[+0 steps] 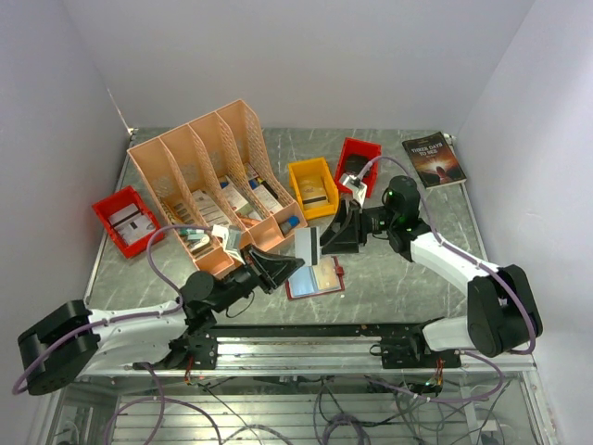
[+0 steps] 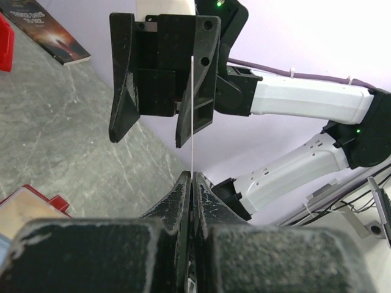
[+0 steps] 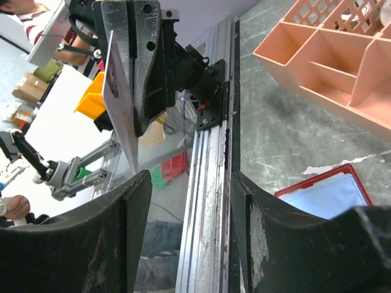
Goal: Put the credit cards into the card holder
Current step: Pick up the credit card from the storage box, then insert the credit card into the card holder.
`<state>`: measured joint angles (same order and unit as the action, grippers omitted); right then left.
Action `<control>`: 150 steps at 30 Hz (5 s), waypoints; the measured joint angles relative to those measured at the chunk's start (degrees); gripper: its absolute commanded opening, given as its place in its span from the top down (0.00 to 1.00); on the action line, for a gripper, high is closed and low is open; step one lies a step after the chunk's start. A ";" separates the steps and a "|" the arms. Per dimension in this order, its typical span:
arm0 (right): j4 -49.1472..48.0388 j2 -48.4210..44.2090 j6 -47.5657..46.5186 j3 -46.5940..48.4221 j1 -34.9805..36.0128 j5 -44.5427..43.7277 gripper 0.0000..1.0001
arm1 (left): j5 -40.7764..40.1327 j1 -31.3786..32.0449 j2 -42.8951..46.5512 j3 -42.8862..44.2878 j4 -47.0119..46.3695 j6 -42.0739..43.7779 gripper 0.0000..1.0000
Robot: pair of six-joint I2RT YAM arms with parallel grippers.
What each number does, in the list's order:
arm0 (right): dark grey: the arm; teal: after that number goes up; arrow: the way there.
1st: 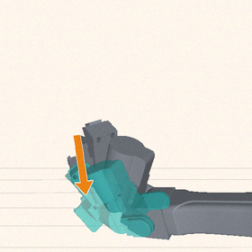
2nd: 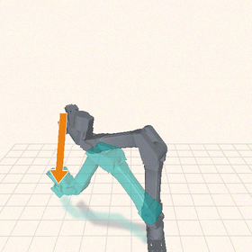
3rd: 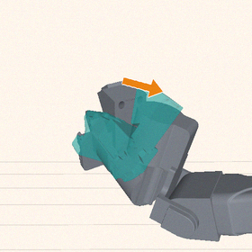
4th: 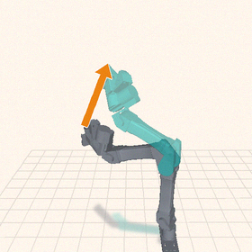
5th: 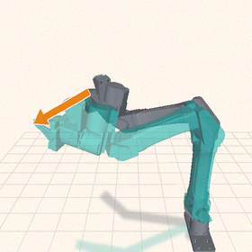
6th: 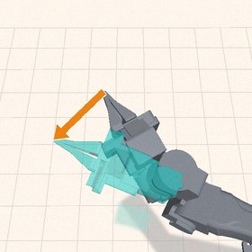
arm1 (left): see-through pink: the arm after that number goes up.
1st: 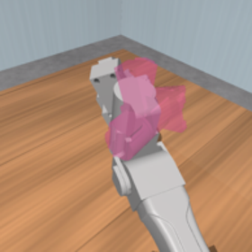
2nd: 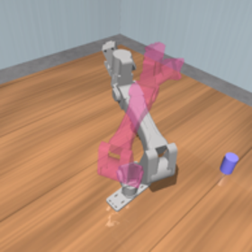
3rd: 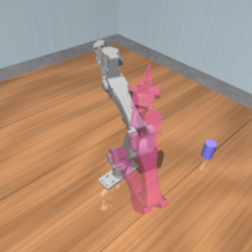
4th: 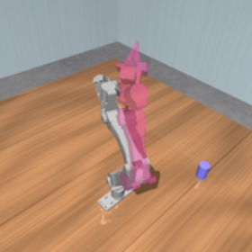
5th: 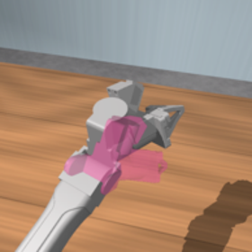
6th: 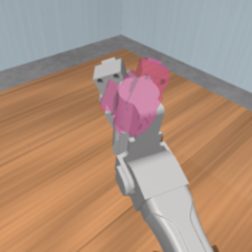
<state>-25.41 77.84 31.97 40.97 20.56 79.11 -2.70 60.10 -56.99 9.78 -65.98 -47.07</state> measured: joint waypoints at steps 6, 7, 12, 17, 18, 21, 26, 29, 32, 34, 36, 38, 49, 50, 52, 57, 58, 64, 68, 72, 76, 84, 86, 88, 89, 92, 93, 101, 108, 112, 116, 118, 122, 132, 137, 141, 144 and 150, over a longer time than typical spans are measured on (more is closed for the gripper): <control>-0.31 -0.76 0.76 0.48 0.48 1.79 0.46 | 4.70 -3.28 3.34 1.53 8.92 0.09 0.93; -0.02 -0.94 0.50 0.68 0.61 2.16 0.46 | 5.35 -3.72 3.17 1.88 9.79 0.09 0.93; 1.68 -1.11 -1.09 2.47 0.94 4.17 0.45 | 8.37 -5.16 1.03 2.95 11.26 -0.09 0.93; 2.80 -1.03 -1.46 3.91 1.22 4.13 0.78 | 11.37 -5.40 -2.12 3.15 11.08 -0.35 0.93; 1.77 -0.81 -0.11 3.85 1.29 4.02 0.85 | 11.82 -5.42 -2.62 3.32 11.06 -0.35 0.93; -1.79 0.28 3.45 3.52 1.60 3.74 1.00 | 13.00 -5.42 -3.39 3.67 10.27 -0.39 0.93; -2.05 1.05 4.24 3.48 1.92 3.76 1.00 | 13.33 -5.42 -3.32 3.34 9.03 -1.01 0.66; -2.19 1.05 4.59 3.43 2.08 3.87 1.00 | 13.14 -5.42 -2.89 2.19 6.69 -1.99 0.59; -2.45 1.07 4.92 3.41 2.19 3.89 1.00 | 13.11 -5.42 -2.93 1.68 5.35 -2.80 0.57; -2.58 1.07 5.03 3.41 2.19 3.89 1.00 | 13.14 -5.42 -3.28 1.68 4.59 -3.15 0.57; -2.58 1.07 5.11 3.41 2.25 3.89 1.00 | 13.20 -5.44 -4.00 1.70 3.98 -3.45 0.58; -2.58 1.09 5.09 3.41 2.34 3.89 1.00 | 13.25 -5.44 -5.14 1.70 3.52 -3.67 0.60; 0.48 1.09 1.66 3.41 2.97 3.85 1.00 | 14.29 -5.46 -9.42 2.23 0.98 -4.81 0.76; 0.96 1.09 1.14 3.41 3.04 3.87 1.00 | 14.29 -5.46 -9.38 2.23 0.98 -4.85 0.75; 1.95 1.09 0.11 3.41 3.15 3.87 1.00 | 14.29 -5.51 -9.03 2.23 1.11 -4.87 0.75; 3.45 1.09 -1.25 3.41 3.17 4.00 1.00 | 14.29 -5.51 -7.32 2.23 2.47 -4.63 0.93; 3.54 1.09 -1.40 3.41 3.19 4.07 1.00 | 14.29 -5.51 -7.21 2.23 2.80 -4.42 0.93; 5.22 1.09 -3.15 3.41 3.19 3.80 0.56 | 14.53 -5.53 -7.58 2.23 2.71 -4.39 0.93; 13.46 1.09 -11.23 5.07 2.78 2.25 0.41 | 14.34 -5.51 -8.46 1.44 0.22 -5.18 0.93; 36.22 0.70 -36.35 14.43 0.90 -10.99 0.40 | 9.31 -3.69 -6.38 -3.52 -1.57 -7.32 0.93; 44.74 -3.06 -50.40 14.14 -0.52 -25.18 0.47 | 0.35 2.67 0.61 -7.02 2.49 -8.96 0.93; 53.24 -1.66 -61.61 6.54 -0.79 -36.65 0.97 | -16.87 9.18 4.44 -6.03 13.03 -14.43 0.93; 54.45 0.48 -63.34 6.71 -0.70 -37.27 0.99 | -19.93 10.08 1.60 -6.03 13.90 -16.39 0.93; 56.28 3.67 -65.05 7.21 -0.44 -38.01 0.91 | -22.16 10.47 -2.58 -5.92 13.97 -17.94 0.93; 57.22 5.38 -65.72 7.58 -0.26 -38.36 0.83 | -22.88 10.54 -4.50 -5.77 14.03 -18.51 0.93; 58.95 9.03 -67.06 8.17 0.52 -39.43 0.65 | -24.33 10.62 -9.68 -5.18 13.33 -19.96 0.93; 59.25 9.49 -67.25 8.20 0.92 -39.91 0.63 | -24.68 10.62 -11.39 -4.87 12.85 -20.50 0.93; 58.27 9.44 -67.41 8.20 4.96 -42.56 0.61 | -26.53 10.64 -23.06 -2.54 7.02 -23.52 0.93; 56.46 10.34 -65.59 8.33 5.33 -46.71 0.58 | -26.56 10.64 -32.68 -1.68 -0.72 -26.25 0.93; 55.76 11.82 -64.74 8.59 5.33 -47.76 0.57 | -25.40 9.97 -35.28 -1.70 -3.26 -27.32 0.93; 55.43 13.73 -63.67 8.66 5.33 -48.11 0.53 | -22.77 8.07 -38.45 -1.70 -6.78 -27.56 0.93; 55.36 13.81 -63.10 8.66 5.33 -48.09 0.51 | -21.70 7.45 -40.28 -1.79 -9.05 -27.80 0.93; 55.12 13.81 -62.16 8.81 5.33 -48.04 0.50 | -19.58 7.21 -42.36 -2.08 -11.61 -28.00 0.93; 54.45 15.34 -59.60 9.97 5.29 -46.60 0.51 | -15.37 5.44 -44.63 -4.02 -13.88 -29.29 0.93; 54.34 15.72 -58.97 10.03 5.22 -46.49 0.52 | -12.20 3.13 -44.11 -3.76 -13.66 -29.05 0.93; 54.29 15.93 -58.80 10.03 5.11 -46.36 0.52 | -10.32 2.19 -42.75 -3.41 -12.66 -28.59 0.93; 54.27 16.15 -58.75 10.05 5.09 -46.34 0.52 | -9.18 1.81 -42.14 -2.40 -11.58 -28.24 0.93; 53.96 16.61 -58.31 10.10 5.05 -46.60 0.57 | -7.50 1.44 -43.76 -0.59 -11.85 -28.22 0.93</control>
<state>28.56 94.45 -26.35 51.07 25.61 32.51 -10.20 61.54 -100.75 9.19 -77.82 -75.29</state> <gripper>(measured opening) 0.455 0.077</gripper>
